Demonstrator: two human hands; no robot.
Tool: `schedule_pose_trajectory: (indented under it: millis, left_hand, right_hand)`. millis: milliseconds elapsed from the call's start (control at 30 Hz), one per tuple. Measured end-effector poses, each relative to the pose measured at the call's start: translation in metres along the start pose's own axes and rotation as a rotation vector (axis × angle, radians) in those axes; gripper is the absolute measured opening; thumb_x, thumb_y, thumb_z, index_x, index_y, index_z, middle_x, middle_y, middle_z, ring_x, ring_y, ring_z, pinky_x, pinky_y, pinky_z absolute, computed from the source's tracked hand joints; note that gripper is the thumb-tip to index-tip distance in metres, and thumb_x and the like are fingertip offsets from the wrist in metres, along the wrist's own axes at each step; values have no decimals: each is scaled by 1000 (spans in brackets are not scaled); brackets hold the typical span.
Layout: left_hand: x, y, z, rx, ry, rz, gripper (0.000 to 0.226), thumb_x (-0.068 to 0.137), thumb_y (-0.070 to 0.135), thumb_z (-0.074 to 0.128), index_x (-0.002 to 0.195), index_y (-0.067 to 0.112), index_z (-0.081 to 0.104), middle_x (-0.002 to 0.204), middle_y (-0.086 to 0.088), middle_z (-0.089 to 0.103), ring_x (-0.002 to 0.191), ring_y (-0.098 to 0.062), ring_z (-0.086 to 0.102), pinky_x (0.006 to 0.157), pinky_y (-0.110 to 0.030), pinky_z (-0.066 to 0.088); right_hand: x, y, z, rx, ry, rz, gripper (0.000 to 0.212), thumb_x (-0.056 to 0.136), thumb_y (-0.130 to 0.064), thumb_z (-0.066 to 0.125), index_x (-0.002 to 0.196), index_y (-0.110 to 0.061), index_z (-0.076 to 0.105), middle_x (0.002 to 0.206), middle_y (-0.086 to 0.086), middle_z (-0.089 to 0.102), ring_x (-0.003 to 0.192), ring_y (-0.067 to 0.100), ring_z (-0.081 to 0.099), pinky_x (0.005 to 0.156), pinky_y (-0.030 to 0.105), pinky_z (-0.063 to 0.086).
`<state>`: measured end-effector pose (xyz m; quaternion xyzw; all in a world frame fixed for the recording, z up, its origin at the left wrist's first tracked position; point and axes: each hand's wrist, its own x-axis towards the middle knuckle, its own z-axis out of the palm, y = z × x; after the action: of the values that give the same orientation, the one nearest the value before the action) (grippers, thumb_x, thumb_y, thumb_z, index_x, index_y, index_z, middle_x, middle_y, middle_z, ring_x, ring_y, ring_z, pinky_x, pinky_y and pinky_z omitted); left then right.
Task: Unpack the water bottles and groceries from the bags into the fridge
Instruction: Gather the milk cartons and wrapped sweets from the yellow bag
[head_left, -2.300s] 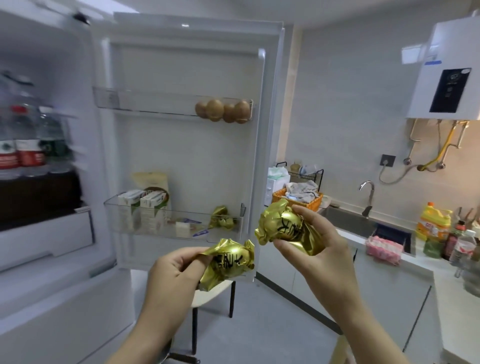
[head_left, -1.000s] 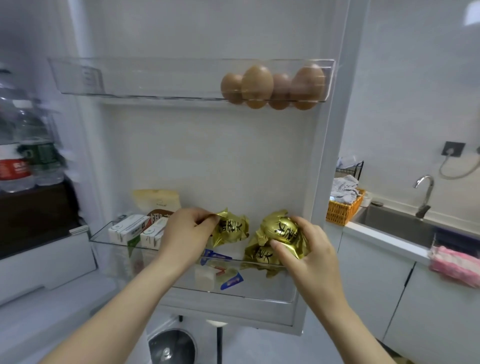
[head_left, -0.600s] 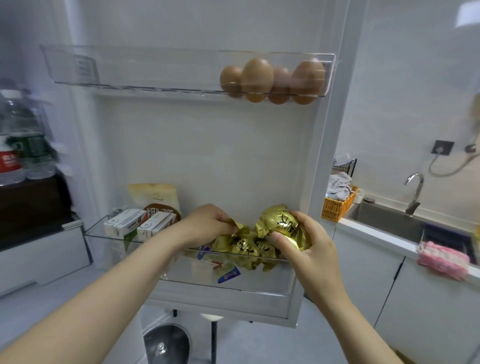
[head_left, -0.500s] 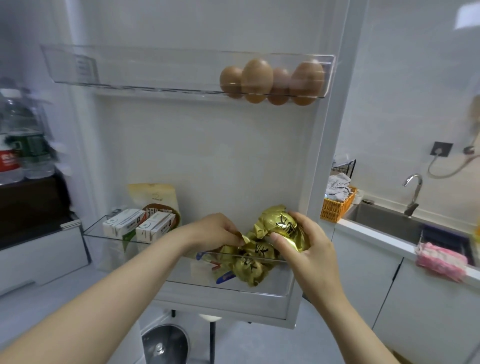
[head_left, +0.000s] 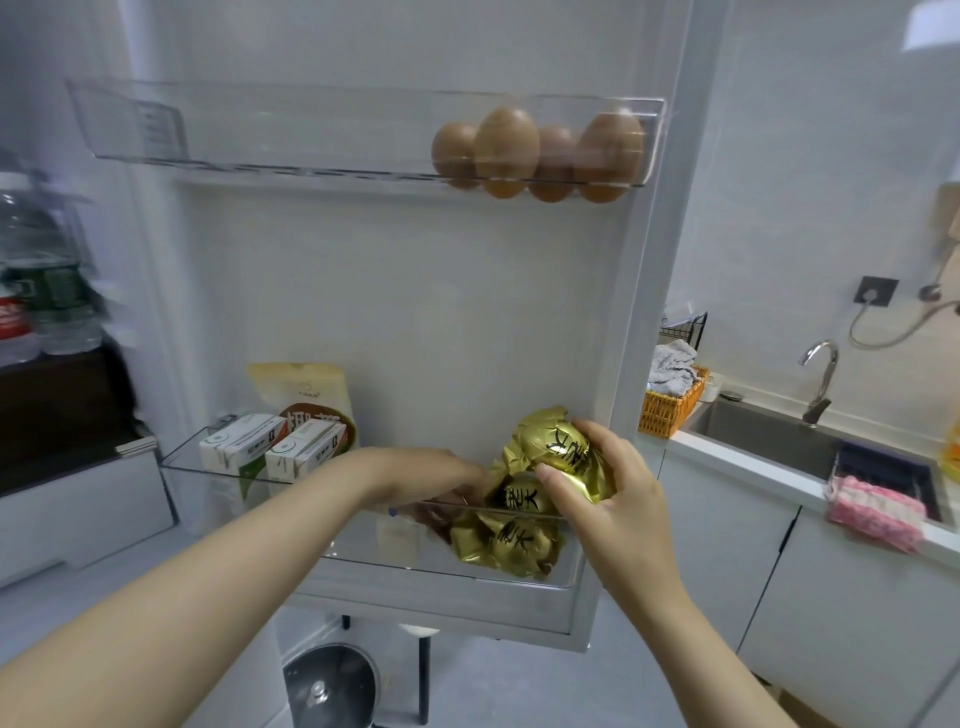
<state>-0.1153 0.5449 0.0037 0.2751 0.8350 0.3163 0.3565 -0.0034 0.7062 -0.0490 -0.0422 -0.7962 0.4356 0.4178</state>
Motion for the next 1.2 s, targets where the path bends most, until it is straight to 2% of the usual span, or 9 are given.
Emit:
schedule_pose_trajectory:
  millis: [100,233,333,467,567,800,967,1067,1200]
  left_hand:
    - [1,-8,-4,156,85,-82,63,93,61,29,100,13,69,100,-4,71,92,-21,65,82,-30,49]
    - [-9,-24,-14,382,215,-63,82,91,68,12,113,12,67,121,-5,63,107,-22,57,97,-33,42]
    - [-14,-33,-15,361,296,39,76,94,62,14,102,14,72,108,-1,70,99,-16,62,83,-22,44]
    - [-18,-33,-9,89,316,231,59,100,47,26,100,9,72,95,-2,75,90,-9,69,72,-9,48]
    - [-20,-39,-8,124,349,300,58,100,47,25,94,12,72,82,1,76,85,-6,69,84,-20,48]
    - [-19,-51,-7,353,628,305,61,96,56,21,81,22,69,71,5,73,71,-7,68,77,-31,52]
    - [-19,-61,-1,278,1050,429,45,98,47,27,80,28,64,67,11,68,65,0,59,57,-15,37]
    - [-22,-66,0,250,1098,490,55,96,53,24,80,21,65,67,11,67,63,-1,59,54,-18,37]
    - [-22,-67,0,276,1136,498,59,91,54,19,81,17,64,67,4,67,63,-13,61,57,-33,46]
  right_hand:
    - [-1,-1,-1,-9,-5,-5,48,76,-29,79,117,-35,55,105,-18,60,99,-7,56,81,10,45]
    - [-1,-2,-1,-35,-11,-18,48,77,-29,79,118,-35,54,105,-20,58,100,-9,55,80,5,43]
    - [-1,-2,1,-57,-15,-23,48,77,-29,78,119,-35,55,105,-20,58,100,-7,55,80,6,43]
    - [2,-5,-1,-77,-42,-14,48,77,-29,79,119,-34,57,105,-15,60,100,-5,56,82,10,45]
    - [9,-13,-5,-114,-86,-9,48,76,-30,79,121,-28,60,107,-15,61,101,-4,56,85,16,46]
    - [29,-36,-3,-428,-411,-12,64,74,-38,76,132,-25,54,125,-8,59,117,11,52,99,30,45]
    - [38,-44,10,-528,-524,65,61,71,-40,77,127,-26,56,119,-6,61,107,12,56,87,27,48]
    - [44,-44,16,-546,-586,109,64,70,-41,78,128,-25,56,120,-6,60,107,13,56,85,26,47]
    - [44,-47,35,-502,-652,133,67,71,-45,77,130,-24,54,126,-6,59,112,13,55,91,28,48]
